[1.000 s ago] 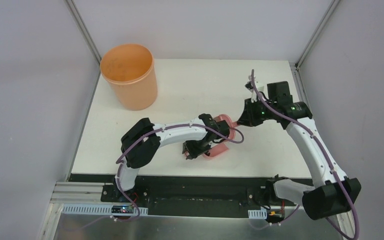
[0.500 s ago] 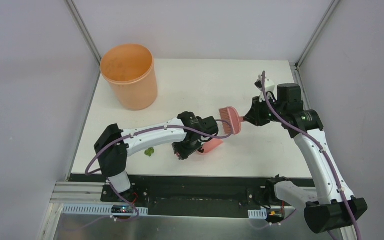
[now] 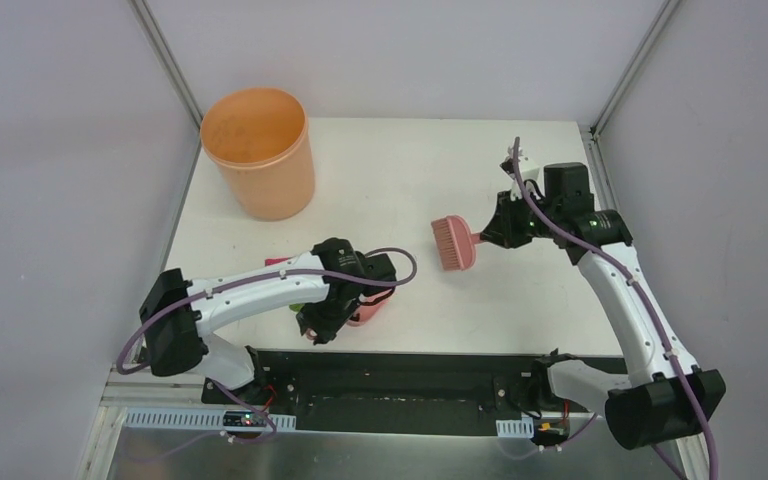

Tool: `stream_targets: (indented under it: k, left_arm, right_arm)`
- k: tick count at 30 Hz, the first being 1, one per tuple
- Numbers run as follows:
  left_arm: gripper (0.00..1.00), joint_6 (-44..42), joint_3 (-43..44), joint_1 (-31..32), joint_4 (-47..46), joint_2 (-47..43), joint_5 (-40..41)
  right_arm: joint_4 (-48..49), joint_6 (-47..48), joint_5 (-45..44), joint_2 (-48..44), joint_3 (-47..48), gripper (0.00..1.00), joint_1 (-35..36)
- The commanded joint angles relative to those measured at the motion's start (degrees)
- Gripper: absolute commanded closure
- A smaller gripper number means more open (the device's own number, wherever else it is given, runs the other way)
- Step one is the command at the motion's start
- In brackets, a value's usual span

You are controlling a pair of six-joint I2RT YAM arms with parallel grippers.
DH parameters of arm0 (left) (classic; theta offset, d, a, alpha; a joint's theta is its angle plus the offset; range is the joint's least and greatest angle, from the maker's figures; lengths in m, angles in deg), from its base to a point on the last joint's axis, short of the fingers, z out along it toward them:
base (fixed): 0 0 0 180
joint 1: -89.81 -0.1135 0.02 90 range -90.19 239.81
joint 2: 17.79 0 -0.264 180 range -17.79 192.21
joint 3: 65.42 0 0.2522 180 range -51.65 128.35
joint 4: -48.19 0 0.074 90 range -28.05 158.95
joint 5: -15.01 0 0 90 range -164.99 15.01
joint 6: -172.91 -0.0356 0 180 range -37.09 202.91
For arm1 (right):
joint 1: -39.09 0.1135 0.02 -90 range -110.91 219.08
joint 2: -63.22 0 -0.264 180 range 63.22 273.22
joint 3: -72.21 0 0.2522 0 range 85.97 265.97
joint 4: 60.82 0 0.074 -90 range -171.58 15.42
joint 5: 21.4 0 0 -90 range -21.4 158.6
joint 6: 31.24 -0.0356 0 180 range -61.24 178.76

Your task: Sweep away the paper scraps from the table

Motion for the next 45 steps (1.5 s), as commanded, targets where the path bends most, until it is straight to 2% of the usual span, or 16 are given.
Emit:
stream_targets:
  k: [1,7,13,17,25,28,33,37,42,45]
  left_arm:
    - [1.00,12.7,-2.2,1.1,7.6,-7.2,-1.3]
    - [1.00,25.0,-3.7,2.1,14.3,-17.1,-4.3]
    - [1.00,28.5,-8.6,2.9,16.3,-20.6,-9.0]
    - [1.00,30.6,-10.0,3.1,16.3,-22.1,-7.4]
    - [1.00,32.3,-1.0,3.1,16.4,-24.9,0.9]
    - [1.00,31.9,-1.7,3.2,16.2,-23.4,-0.1]
    - [1.00,32.6,-3.6,3.7,16.1,-23.0,-0.8]
    - [1.00,33.8,-3.7,4.3,16.2,-25.0,-1.0]
    - [1.00,34.3,-4.1,5.0,16.2,-25.0,-1.7]
    - [1.00,34.3,-4.0,5.2,16.2,-24.6,-1.3]
  right_arm:
    - [3.1,0.2,2.2,3.1,3.4,1.00,2.3]
    - [5.7,2.6,-0.6,10.3,8.1,1.00,9.8]
    - [5.2,4.3,-0.8,21.5,17.0,1.00,17.3]
    - [5.4,4.8,-0.8,26.3,21.3,1.00,20.8]
    - [6.4,-3.1,15.9,33.1,25.2,1.00,22.8]
    - [7.6,-8.3,21.4,37.3,27.5,1.00,24.8]
    - [6.8,-11.4,24.3,46.6,33.0,1.00,30.2]
    - [14.4,-20.2,28.7,52.1,36.3,1.00,31.6]
    - [35.9,-40.1,30.8,58.8,37.9,1.00,31.6]
    - [39.1,-47.4,31.5,65.9,44.6,1.00,32.4]
